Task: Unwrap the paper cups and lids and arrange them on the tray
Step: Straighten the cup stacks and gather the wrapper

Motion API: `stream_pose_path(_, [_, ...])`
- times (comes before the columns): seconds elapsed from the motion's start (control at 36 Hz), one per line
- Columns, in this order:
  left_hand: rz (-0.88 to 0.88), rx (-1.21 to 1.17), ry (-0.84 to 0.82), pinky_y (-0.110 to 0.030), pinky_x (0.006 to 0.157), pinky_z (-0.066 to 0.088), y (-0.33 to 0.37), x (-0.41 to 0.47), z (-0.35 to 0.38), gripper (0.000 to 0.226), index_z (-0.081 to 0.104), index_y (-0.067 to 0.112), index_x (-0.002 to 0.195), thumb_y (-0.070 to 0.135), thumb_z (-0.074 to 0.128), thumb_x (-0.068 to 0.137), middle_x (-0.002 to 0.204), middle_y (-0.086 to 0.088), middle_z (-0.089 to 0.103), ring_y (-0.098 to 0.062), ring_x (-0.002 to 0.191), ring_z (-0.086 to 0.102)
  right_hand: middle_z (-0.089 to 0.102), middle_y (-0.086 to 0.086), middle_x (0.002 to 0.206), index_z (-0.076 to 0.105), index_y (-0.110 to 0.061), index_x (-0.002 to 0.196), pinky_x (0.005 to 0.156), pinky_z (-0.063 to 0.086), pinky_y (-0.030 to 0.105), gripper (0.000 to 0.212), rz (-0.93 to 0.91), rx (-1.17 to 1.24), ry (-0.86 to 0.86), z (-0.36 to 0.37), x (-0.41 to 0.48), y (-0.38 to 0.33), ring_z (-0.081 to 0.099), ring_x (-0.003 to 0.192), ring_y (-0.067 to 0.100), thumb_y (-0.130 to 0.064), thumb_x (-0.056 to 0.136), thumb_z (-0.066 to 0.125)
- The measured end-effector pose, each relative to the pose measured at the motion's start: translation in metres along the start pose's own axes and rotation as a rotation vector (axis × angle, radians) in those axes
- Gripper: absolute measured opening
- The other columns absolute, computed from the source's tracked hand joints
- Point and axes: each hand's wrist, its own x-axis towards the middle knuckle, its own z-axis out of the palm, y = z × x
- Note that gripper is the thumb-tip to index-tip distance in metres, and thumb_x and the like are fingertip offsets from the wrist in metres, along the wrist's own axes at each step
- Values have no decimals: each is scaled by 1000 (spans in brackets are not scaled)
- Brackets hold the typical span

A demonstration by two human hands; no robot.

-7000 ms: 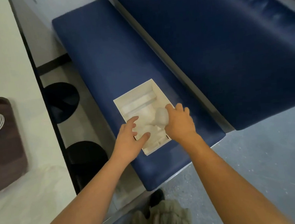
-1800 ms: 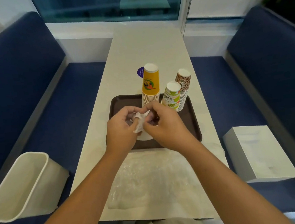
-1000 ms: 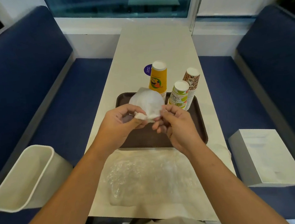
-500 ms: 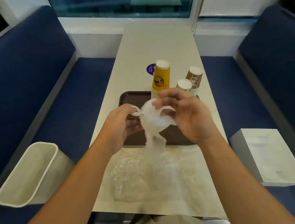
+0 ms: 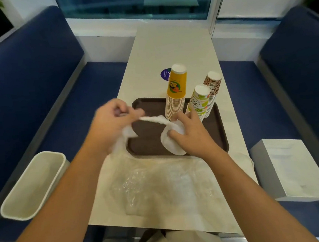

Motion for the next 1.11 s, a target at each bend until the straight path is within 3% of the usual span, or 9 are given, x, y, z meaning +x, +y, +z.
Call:
stream_pose_path(0.14, [58, -271, 604, -33, 95, 56, -8, 12, -19, 16, 59, 26, 102, 34, 70, 94, 109, 4, 70, -14, 105, 69, 62, 13, 109, 66, -26, 111, 84, 46, 39, 18, 118, 426, -27, 2, -8, -6, 60, 96, 20, -33, 102, 52])
stream_pose_path(0.25, [-187, -260, 244, -40, 85, 58, -23, 1, 17, 25, 60, 25, 125, 28, 63, 101, 115, 6, 65, -16, 102, 66, 71, -6, 106, 73, -30, 102, 92, 48, 34, 27, 317, 726, 51, 18, -8, -24, 63, 104, 13, -37, 106, 48])
stream_pose_path(0.33, [-133, 29, -22, -40, 86, 62, -38, -14, 46, 27, 64, 43, 126, 38, 67, 100, 122, 12, 68, -14, 110, 68, 74, -19, 92, 77, -38, 89, 94, 53, 36, 39, 301, 716, 42, 29, -6, -37, 66, 95, -2, -29, 108, 44])
stream_pose_path(0.39, [-111, 164, 10, -34, 78, 60, -39, -15, 51, 27, 64, 46, 124, 39, 68, 98, 117, 17, 68, -10, 107, 65, 65, -11, 85, 75, -24, 89, 80, 49, 27, 36, 167, 549, 54, 29, -9, -42, 57, 77, -10, -21, 108, 44])
stream_pose_path(0.47, [-143, 213, 5, -39, 78, 62, -41, -9, 47, 21, 68, 41, 118, 32, 66, 100, 107, 16, 70, -12, 102, 66, 60, 10, 86, 67, -1, 86, 79, 45, 39, 33, 13, 344, 111, 28, -8, -33, 53, 80, 13, -19, 107, 48])
stream_pose_path(0.69, [-83, 277, 103, -44, 72, 66, -50, -12, 47, 12, 77, 33, 107, 30, 73, 97, 102, 13, 75, -12, 97, 70, 62, -8, 93, 69, -21, 90, 71, 35, 7, 13, 31, 220, 251, 38, 2, -26, 53, 81, 1, -16, 100, 62])
stream_pose_path(0.83, [0, 278, 253, -24, 70, 56, -50, -14, 47, 13, 65, 27, 107, 30, 52, 108, 98, 14, 68, -9, 92, 67, 60, 0, 100, 60, -18, 91, 83, 45, 28, 17, 141, 361, 436, 37, -2, -27, 56, 92, 13, -19, 105, 52])
stream_pose_path(1.0, [-24, 152, 177, -35, 79, 63, -44, -18, 55, 19, 64, 32, 119, 34, 47, 110, 111, 14, 67, -12, 100, 67, 63, 1, 86, 61, -21, 90, 72, 51, 38, 26, 108, 506, 213, 38, -8, -33, 59, 79, 13, -41, 103, 53])
stream_pose_path(1.11, [45, 238, 96, -13, 69, 53, -44, -21, 58, 14, 67, 35, 104, 46, 59, 102, 100, 11, 68, -8, 91, 67, 67, 6, 85, 64, -11, 95, 76, 54, 48, 29, 27, 414, 217, 39, -8, -30, 62, 82, 26, -36, 102, 52])
